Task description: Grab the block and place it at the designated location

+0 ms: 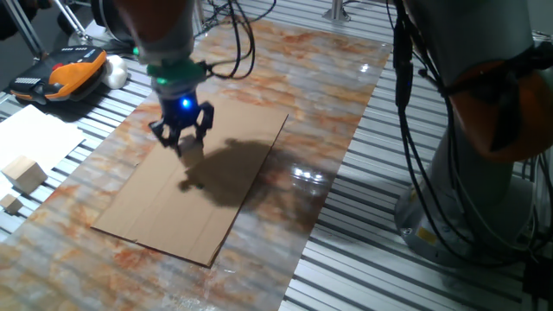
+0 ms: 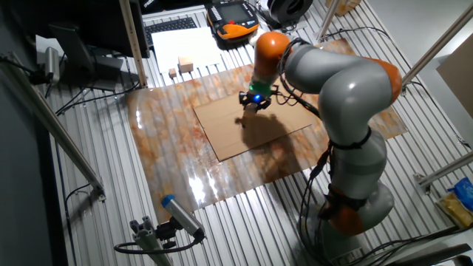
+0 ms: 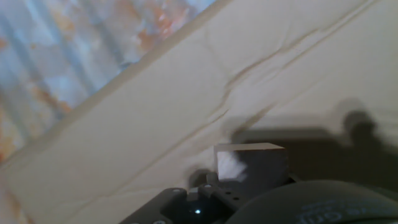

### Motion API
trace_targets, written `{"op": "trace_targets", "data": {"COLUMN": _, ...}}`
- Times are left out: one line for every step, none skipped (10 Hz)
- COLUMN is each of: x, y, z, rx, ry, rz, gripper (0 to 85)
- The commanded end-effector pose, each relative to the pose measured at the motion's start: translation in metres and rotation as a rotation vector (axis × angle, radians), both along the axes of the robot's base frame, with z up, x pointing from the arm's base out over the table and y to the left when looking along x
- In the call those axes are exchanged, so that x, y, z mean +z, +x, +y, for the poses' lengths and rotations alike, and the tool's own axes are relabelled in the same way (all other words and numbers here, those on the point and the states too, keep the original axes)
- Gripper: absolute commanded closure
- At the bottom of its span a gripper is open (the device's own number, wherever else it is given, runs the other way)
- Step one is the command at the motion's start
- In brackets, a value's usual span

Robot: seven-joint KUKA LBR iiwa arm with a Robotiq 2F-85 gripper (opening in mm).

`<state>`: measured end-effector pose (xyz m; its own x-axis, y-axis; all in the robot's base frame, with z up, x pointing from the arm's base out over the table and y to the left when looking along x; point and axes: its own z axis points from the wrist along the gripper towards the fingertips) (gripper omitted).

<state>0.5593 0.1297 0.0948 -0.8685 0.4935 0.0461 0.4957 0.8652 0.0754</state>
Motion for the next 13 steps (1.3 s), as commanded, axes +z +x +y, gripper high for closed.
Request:
{"op": "trace_targets", "data": {"x": -0.002, "y": -0.0021, "z": 0.036, "rx": 0.01, "ry": -0.01, "rz": 0.003, "gripper": 85.0}}
{"op": "trace_targets", "data": {"x": -0.005, "y": -0.0038, "z": 0.038, "rx": 0.029, "ry": -0.028, "rz": 0.006, "gripper": 85.0}}
{"op": "trace_targets", "data": {"x": -0.011, "y": -0.0061, "z": 0.038, "rx": 0.051, "ry": -0.04, "rz": 0.012, "gripper": 85.0}}
{"op": "trace_targets", "data": {"x": -0.016, "y": -0.0093, "z": 0.035, "rx": 0.093, "ry": -0.089, "rz": 0.026, "gripper": 85.0}}
{"op": "trace_targets", "data": {"x": -0.021, "y": -0.0136, "z": 0.03, "rx": 0.124, "ry": -0.119, "rz": 0.032, "gripper": 85.0}}
{"op": "trace_targets", "data": {"x": -0.026, "y": -0.0205, "z": 0.02, "rx": 0.146, "ry": -0.146, "rz": 0.021, "gripper": 85.0}}
{"op": "trace_targets", "data": {"x": -0.029, "y": -0.0241, "z": 0.013, "rx": 0.149, "ry": -0.138, "rz": 0.019, "gripper": 85.0}}
{"op": "trace_targets", "data": {"x": -0.03, "y": -0.026, "z": 0.012, "rx": 0.14, "ry": -0.121, "rz": 0.018, "gripper": 85.0}}
{"op": "trace_targets", "data": {"x": -0.031, "y": -0.0274, "z": 0.014, "rx": 0.131, "ry": -0.111, "rz": 0.02, "gripper": 85.0}}
{"op": "trace_targets", "data": {"x": -0.033, "y": -0.0302, "z": 0.017, "rx": 0.117, "ry": -0.092, "rz": 0.018, "gripper": 85.0}}
{"op": "trace_targets", "data": {"x": -0.035, "y": -0.0329, "z": 0.02, "rx": 0.107, "ry": -0.094, "rz": 0.013, "gripper": 68.0}}
{"op": "trace_targets", "data": {"x": -0.036, "y": -0.0353, "z": 0.022, "rx": 0.101, "ry": -0.105, "rz": 0.005, "gripper": 68.0}}
{"op": "trace_targets", "data": {"x": -0.036, "y": -0.036, "z": 0.023, "rx": 0.099, "ry": -0.115, "rz": 0.004, "gripper": 51.0}}
